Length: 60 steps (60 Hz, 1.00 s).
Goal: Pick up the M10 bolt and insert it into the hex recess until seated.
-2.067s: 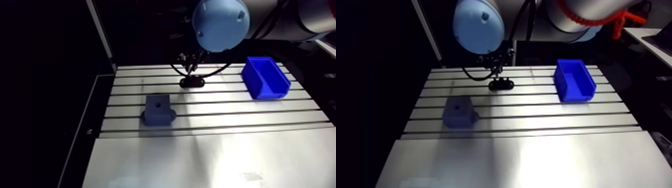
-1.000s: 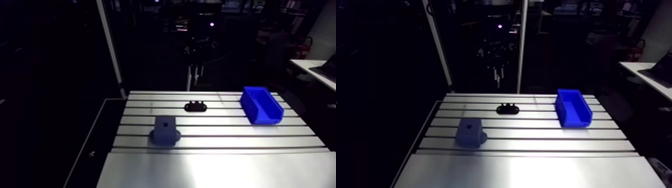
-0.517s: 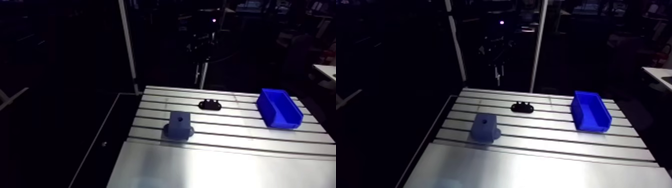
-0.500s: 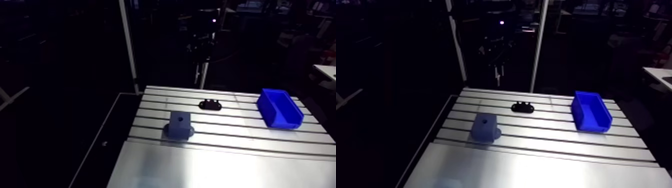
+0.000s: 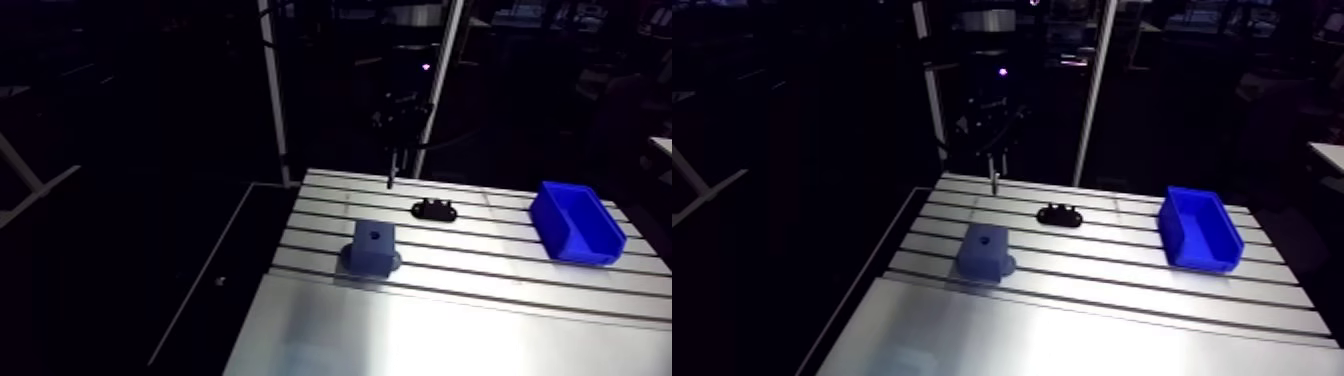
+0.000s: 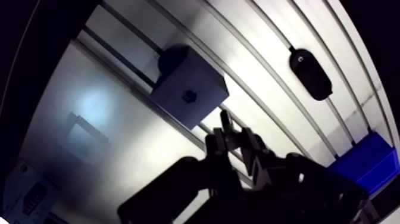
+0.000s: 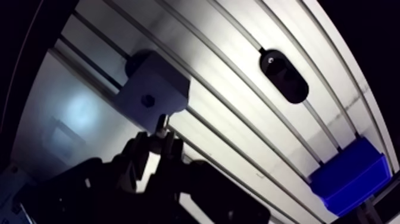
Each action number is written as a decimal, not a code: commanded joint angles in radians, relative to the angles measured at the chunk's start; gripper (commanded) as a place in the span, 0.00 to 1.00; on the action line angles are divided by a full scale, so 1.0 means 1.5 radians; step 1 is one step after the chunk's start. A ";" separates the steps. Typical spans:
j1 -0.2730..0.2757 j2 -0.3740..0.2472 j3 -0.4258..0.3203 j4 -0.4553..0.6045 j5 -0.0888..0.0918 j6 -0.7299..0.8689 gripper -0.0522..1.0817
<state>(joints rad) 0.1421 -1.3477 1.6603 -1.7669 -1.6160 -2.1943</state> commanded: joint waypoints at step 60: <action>0.031 -0.002 0.068 -0.052 -0.013 0.016 0.85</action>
<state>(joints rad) 0.1827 -1.3535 1.7602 -1.8445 -1.6271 -2.1713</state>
